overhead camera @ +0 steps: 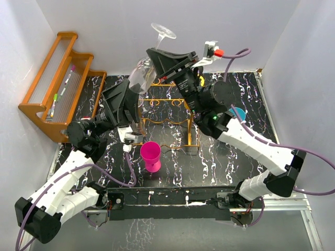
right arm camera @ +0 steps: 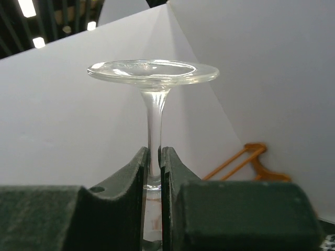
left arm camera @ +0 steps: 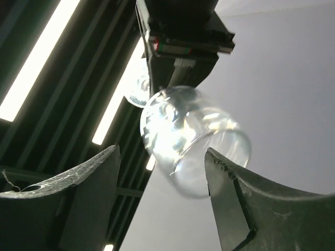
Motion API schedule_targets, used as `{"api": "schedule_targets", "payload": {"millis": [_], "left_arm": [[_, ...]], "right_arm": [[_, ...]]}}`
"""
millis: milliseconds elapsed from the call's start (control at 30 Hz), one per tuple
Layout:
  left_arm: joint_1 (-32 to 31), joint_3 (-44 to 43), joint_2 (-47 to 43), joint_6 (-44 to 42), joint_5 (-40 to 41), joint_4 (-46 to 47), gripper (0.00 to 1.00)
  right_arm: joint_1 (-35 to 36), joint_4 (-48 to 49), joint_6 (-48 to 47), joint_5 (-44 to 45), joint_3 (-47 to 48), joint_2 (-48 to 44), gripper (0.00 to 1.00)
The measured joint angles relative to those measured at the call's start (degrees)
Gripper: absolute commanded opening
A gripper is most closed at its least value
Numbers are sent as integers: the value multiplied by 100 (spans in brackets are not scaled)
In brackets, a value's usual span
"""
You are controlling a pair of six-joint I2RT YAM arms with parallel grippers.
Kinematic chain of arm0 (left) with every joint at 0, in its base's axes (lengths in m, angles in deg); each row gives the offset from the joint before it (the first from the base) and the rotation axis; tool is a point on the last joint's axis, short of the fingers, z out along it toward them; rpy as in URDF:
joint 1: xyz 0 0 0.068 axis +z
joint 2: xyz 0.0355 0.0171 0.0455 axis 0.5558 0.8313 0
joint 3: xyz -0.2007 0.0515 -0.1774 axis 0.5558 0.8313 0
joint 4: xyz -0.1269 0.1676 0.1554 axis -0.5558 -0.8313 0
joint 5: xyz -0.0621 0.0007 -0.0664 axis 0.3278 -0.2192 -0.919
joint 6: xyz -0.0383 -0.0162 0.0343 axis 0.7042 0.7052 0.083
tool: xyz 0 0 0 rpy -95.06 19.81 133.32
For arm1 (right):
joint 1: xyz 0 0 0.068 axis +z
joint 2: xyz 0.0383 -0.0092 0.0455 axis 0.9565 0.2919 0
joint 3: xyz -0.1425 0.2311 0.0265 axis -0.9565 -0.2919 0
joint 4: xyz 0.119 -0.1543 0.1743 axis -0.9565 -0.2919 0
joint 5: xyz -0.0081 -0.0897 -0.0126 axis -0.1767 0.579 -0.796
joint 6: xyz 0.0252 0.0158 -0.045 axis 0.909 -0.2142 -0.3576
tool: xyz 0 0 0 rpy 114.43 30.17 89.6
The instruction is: Place the wine glass upside down on the wine glass rack
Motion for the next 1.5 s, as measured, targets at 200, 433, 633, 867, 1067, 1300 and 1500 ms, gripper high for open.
{"api": "schedule_targets", "payload": {"millis": [200, 433, 633, 867, 1067, 1300, 1500], "left_arm": [[-4, 13, -389, 133, 487, -706, 75], [-4, -210, -1043, 920, 1633, -2197, 85], [-4, -1482, -1040, 1897, 2793, -4076, 97], [11, -3882, -7, 3560, 4876, -6260, 97], [358, -5248, 835, 4778, 6024, -8135, 97], [1139, -5696, 1158, 5796, 5670, -9866, 97], [1429, -5351, 955, 6155, 5421, -10435, 97]], "right_arm": [[-516, -1298, -905, 186, 160, -498, 8], [-625, -2767, -1755, 249, -153, -1976, 8], [-625, -3842, -1812, 127, -1191, -3324, 8], [-625, -4850, -1644, 131, -3099, -4221, 8], [-625, -5082, -1655, 186, -3346, -3926, 8], [-625, -4885, -1764, 297, -3357, -3742, 8], [-625, -4505, -1770, 490, -3709, -3781, 8]]}}
